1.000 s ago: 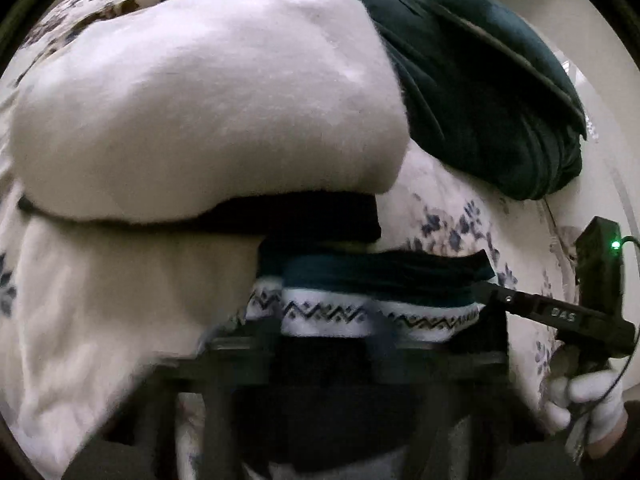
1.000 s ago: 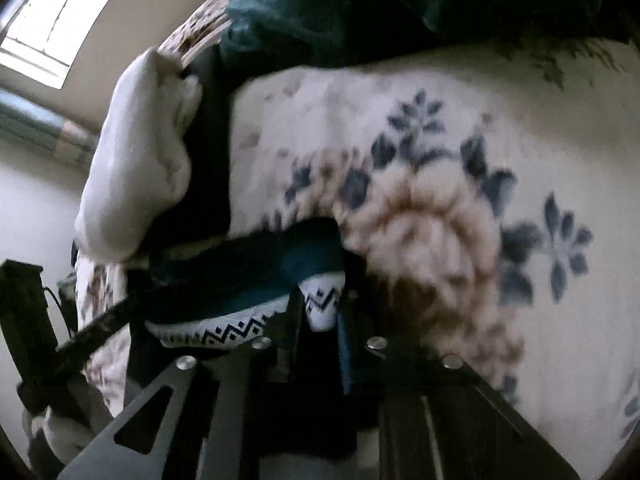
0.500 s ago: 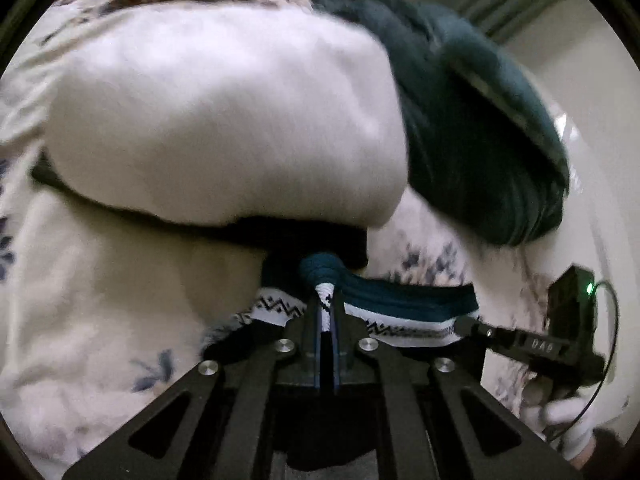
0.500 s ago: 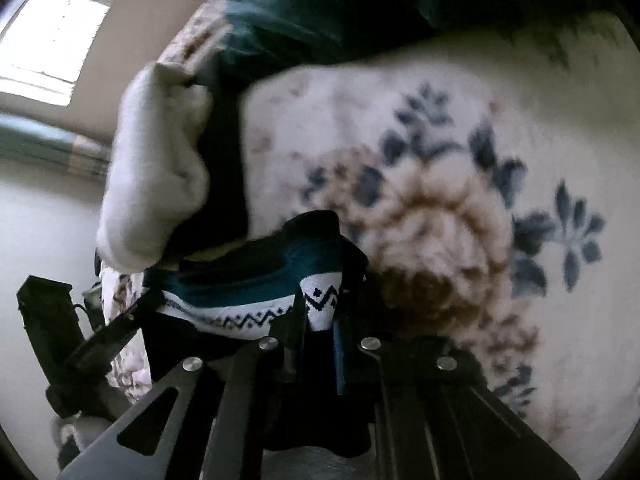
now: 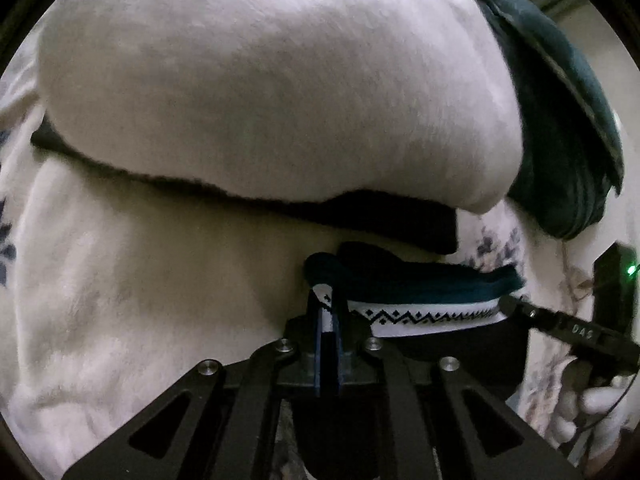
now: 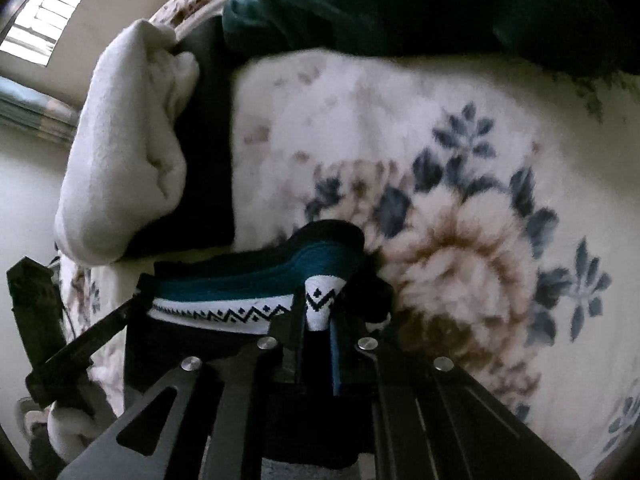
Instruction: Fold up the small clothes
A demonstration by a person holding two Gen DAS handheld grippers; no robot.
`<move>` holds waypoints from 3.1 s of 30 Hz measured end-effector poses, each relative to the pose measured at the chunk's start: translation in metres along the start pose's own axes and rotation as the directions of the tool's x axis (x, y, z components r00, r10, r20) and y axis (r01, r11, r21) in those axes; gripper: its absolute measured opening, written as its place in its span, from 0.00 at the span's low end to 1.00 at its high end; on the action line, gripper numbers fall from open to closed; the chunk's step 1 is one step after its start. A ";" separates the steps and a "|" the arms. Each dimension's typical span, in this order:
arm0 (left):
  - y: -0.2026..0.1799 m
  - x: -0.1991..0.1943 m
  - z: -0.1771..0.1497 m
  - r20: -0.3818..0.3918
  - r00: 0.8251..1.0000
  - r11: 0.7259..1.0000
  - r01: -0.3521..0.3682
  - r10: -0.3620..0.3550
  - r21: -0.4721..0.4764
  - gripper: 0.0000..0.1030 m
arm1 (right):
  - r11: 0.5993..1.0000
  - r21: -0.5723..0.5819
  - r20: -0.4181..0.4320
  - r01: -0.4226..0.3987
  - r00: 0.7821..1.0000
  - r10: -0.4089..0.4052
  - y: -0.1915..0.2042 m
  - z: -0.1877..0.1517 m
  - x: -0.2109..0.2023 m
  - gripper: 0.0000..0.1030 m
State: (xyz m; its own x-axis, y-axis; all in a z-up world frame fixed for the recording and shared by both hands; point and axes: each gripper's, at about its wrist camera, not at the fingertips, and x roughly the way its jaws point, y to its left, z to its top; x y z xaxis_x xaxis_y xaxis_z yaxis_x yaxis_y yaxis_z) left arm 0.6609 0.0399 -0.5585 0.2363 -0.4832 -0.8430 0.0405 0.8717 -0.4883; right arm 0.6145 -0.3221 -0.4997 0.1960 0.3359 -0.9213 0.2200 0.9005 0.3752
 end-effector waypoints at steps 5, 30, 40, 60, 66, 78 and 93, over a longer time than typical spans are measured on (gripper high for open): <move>0.018 -0.024 -0.010 0.038 0.992 0.982 0.126 -0.122 -0.144 0.35 | 0.992 0.091 0.021 -0.085 0.996 0.083 -0.023 -0.011 -0.029 0.38; 0.012 -0.100 -0.056 0.123 0.991 0.991 0.062 -0.047 -0.116 0.71 | 0.982 0.125 -0.011 -0.143 0.989 0.146 -0.041 -0.055 -0.052 0.59; 0.009 -0.123 -0.241 0.144 0.979 0.855 0.196 -0.143 -0.481 0.85 | 0.970 0.132 -0.083 -0.205 0.973 0.217 -0.088 -0.121 -0.078 0.86; -0.017 -0.044 -0.246 0.375 0.906 0.737 0.389 -0.196 -0.553 0.32 | 0.884 0.168 -0.096 -0.435 0.886 0.454 -0.060 -0.021 0.041 0.18; 0.021 -0.103 -0.226 0.289 0.925 0.792 0.363 -0.246 -0.490 0.32 | 0.860 0.221 0.020 -0.459 0.884 0.467 -0.066 -0.071 -0.006 0.15; 0.089 -0.146 -0.189 0.051 0.986 0.928 0.165 -0.157 -0.334 0.65 | 0.910 0.324 -0.137 -0.260 0.938 0.317 -0.054 -0.254 -0.026 0.44; 0.068 -0.147 -0.194 0.175 0.982 0.951 -0.007 0.064 -0.309 0.73 | 0.979 -0.116 -0.123 -0.170 0.980 0.156 0.042 -0.066 0.014 0.63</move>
State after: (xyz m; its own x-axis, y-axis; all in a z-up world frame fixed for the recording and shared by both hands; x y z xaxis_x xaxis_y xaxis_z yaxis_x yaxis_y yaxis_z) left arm 0.4406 0.1548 -0.5119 0.4047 -0.4044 -0.8202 -0.2628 0.8076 -0.5279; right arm 0.5632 -0.2611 -0.5033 0.1091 0.5032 -0.8572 0.0712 0.8562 0.5117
